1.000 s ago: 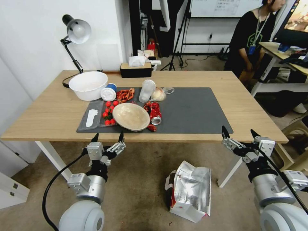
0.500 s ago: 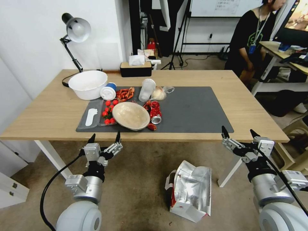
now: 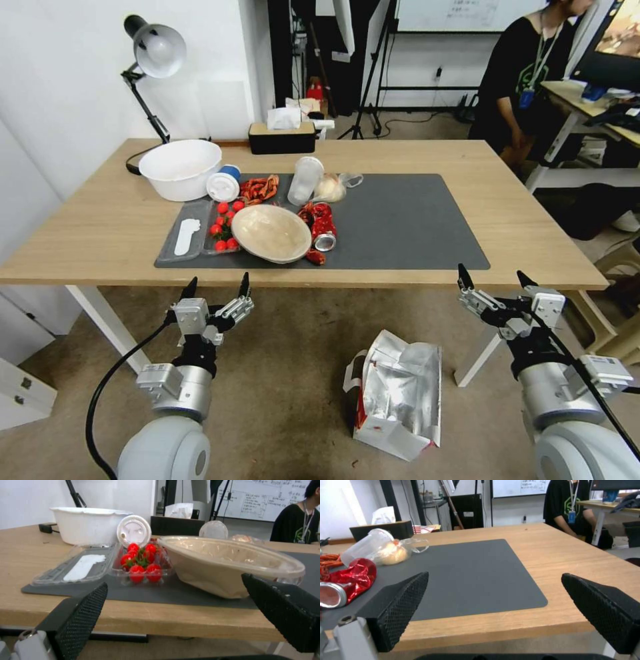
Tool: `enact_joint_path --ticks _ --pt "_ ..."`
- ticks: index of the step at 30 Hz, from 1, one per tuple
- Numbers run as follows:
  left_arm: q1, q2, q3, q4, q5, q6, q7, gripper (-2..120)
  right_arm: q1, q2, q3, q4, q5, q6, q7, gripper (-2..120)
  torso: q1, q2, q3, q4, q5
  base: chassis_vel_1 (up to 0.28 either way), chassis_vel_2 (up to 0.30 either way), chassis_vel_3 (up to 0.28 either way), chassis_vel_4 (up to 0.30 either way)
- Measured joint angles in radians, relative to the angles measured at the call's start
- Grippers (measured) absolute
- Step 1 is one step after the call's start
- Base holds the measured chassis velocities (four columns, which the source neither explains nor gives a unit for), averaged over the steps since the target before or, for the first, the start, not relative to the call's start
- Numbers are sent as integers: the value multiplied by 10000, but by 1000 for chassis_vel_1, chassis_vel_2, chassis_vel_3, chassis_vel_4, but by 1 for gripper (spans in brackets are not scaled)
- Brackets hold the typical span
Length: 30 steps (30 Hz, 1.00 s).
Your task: Pick up the food delivery bag from the floor and place it on the table.
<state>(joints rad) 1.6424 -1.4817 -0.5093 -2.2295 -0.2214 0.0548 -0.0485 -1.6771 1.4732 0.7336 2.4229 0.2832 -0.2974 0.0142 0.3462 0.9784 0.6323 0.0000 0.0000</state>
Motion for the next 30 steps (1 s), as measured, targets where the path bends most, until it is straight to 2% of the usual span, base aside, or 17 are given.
enact_joint_path --ticks 8,11,24,30 --pt "-32 38 -34 73 28 -71 78 100 -15 6 -5 -24 -20 58 2 100 -166 -384 -217 0 0 0 0 0 0" --pt "-49 58 -57 101 37 -99 112 100 -3 11 -14 -28 -28 76 2 100 -347 -801 -456 0 0 0 0 0 0" --pt "-51 65 -72 124 44 -128 122 100 -18 34 -26 -43 -49 134 -1 100 -561 -1317 -756 1 0 0 0 0 0" --pt "-45 55 -64 143 48 -153 129 100 -32 40 -30 -43 -52 161 -6 100 -723 -1692 -971 0 0 0 0 0 0"
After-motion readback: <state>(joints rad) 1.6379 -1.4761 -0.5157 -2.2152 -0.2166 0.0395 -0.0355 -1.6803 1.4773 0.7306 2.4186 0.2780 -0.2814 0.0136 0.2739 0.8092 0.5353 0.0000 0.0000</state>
